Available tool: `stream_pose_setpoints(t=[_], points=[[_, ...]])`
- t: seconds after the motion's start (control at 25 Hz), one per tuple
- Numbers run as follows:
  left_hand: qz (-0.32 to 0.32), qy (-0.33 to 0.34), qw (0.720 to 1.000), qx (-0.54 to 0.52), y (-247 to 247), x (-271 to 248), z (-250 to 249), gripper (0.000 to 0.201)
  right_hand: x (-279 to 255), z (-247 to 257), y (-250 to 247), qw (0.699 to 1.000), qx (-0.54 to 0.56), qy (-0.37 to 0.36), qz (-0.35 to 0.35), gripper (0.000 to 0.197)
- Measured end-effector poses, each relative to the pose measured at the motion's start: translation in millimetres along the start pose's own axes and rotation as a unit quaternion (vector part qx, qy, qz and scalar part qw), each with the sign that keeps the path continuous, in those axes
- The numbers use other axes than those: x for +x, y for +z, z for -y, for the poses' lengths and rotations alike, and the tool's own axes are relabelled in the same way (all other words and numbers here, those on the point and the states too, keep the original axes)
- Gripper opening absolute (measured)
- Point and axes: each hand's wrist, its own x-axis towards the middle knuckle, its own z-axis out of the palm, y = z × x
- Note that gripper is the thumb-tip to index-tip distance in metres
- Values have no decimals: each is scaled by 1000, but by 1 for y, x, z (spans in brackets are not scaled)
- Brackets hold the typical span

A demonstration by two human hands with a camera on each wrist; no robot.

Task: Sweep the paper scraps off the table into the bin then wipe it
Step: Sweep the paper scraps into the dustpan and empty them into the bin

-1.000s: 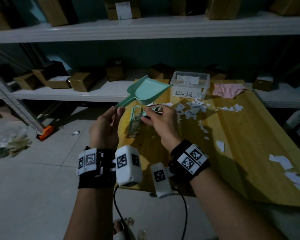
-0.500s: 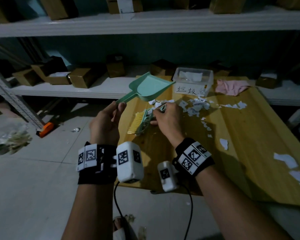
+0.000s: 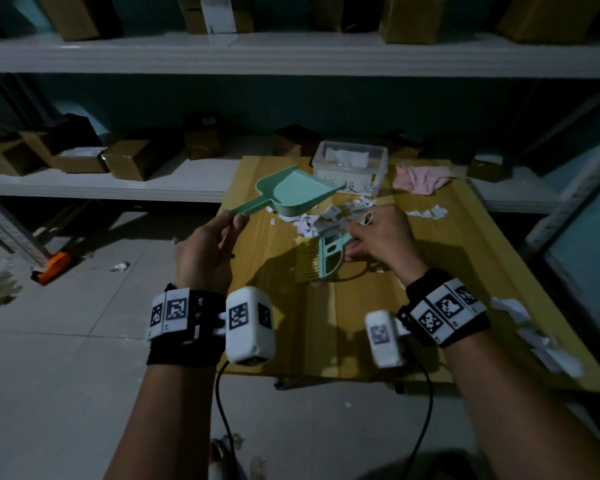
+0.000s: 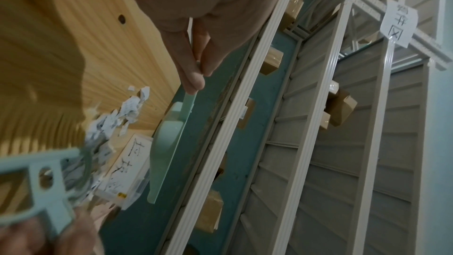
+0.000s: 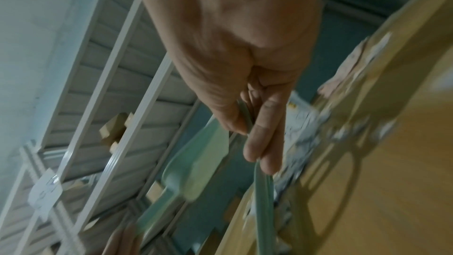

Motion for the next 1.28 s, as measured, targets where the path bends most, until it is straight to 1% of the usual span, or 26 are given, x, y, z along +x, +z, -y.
stream_pose_setpoints(t=[0.08,0.2,0.32,0.4,0.48,0.56,0.64,0.72,0.8,0.88,0.96,1.04,1.08,1.12,1.24,1.28], points=[[0,-1,1000,14,4,-1,5,28,3,-4,-23,1000,-11,27,-2,8],[-6,-2,1000,30,9,-1,9,26,6,-12,-56,998,-25,66,1,8],[-15,-9,998,60,10,0,12,26,7,-19,-82,996,-61,59,-8,6],[-11,-10,997,78,9,1,13,25,8,-20,-96,994,-88,64,-21,10],[-5,-8,996,90,8,2,13,23,7,-18,-107,991,-116,71,-17,10],[2,-5,996,93,6,3,10,23,4,-16,-115,995,-76,69,-22,8],[7,-8,995,99,5,4,7,25,0,-15,-121,998,-40,40,-31,13],[18,-16,994,108,5,4,4,19,-3,-13,-126,998,-51,-4,-44,16],[25,-22,992,121,5,3,3,15,-3,-12,-131,994,-65,-45,-79,18],[36,-19,990,138,5,2,2,15,-3,-13,-138,986,-75,-74,-126,23],[45,-20,987,150,6,2,0,16,-2,-15,-147,970,-134,-104,-176,30],[48,-25,985,164,6,3,-2,19,-4,-17,-153,939,-252,-117,-204,38],[49,-28,984,171,6,4,-3,20,-4,-18,-154,925,-298,-118,-203,40],[51,-31,982,178,6,4,-4,20,-5,-17,-152,920,-324,-116,-191,39],[66,-41,978,196,7,2,-8,16,-7,-15,-141,928,-323,-127,-133,26],[68,-43,976,201,8,1,-9,16,-7,-13,-136,929,-324,-131,-119,25]])
